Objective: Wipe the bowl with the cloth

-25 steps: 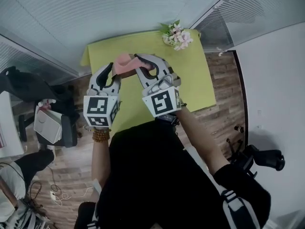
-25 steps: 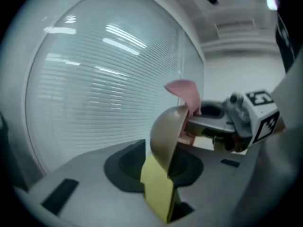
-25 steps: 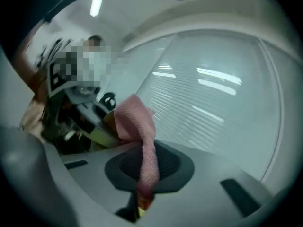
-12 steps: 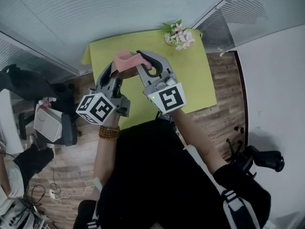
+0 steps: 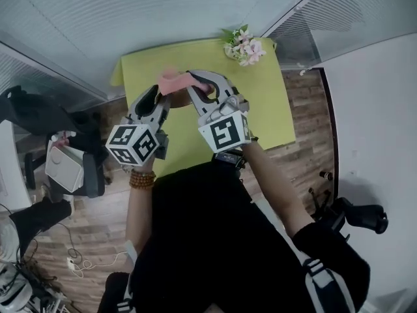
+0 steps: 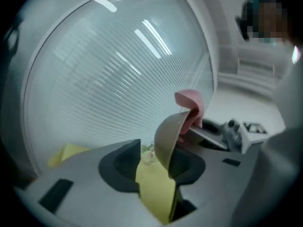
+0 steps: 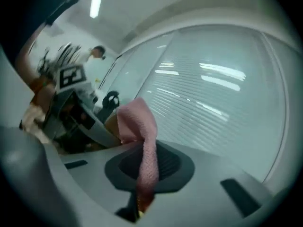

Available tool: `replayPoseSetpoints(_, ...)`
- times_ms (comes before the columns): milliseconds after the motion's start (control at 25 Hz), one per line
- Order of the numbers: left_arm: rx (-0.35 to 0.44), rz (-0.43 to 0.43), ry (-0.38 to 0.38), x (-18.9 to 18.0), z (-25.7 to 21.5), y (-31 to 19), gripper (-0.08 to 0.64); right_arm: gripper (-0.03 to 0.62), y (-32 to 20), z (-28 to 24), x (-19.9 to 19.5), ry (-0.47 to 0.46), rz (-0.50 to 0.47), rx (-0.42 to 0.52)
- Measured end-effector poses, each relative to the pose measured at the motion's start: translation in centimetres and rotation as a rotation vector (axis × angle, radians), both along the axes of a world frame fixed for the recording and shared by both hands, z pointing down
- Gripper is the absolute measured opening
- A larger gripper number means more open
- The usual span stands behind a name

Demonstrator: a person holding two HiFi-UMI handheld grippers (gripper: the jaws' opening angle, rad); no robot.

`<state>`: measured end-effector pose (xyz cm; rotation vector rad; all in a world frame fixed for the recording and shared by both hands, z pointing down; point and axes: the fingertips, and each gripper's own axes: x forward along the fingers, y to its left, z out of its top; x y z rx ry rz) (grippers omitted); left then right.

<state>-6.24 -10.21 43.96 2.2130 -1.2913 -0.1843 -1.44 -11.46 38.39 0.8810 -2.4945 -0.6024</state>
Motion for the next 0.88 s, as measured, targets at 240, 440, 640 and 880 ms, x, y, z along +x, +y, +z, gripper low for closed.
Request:
replayPoseSetpoints(240,-0.022,0.051,-0.146,0.9,1.6,0.2,0.064,0.017,3.0,1.0,-2.4,0.278,-0.132,0.26)
replayPoseSetpoints(440,0.041,-0.06,0.039,-0.1,-2.1,-0.2,0.058,0.028,1.1,-1.7,-1.0,-0.127,-0.037,-0.014)
replayPoseSetpoints(640,0.11,-0.181,0.266,-2.0,-5.4,-0.4,0.066,0.037,0.3,-3.3,-0.2,-0.479,0.02,-0.26)
replayPoseSetpoints(880,0.033,-0.284,0.433,-2.4,-3.4,-0.2,0.081,0.062,-0.6,-0.8,0.6,-0.75,0.122,-0.571)
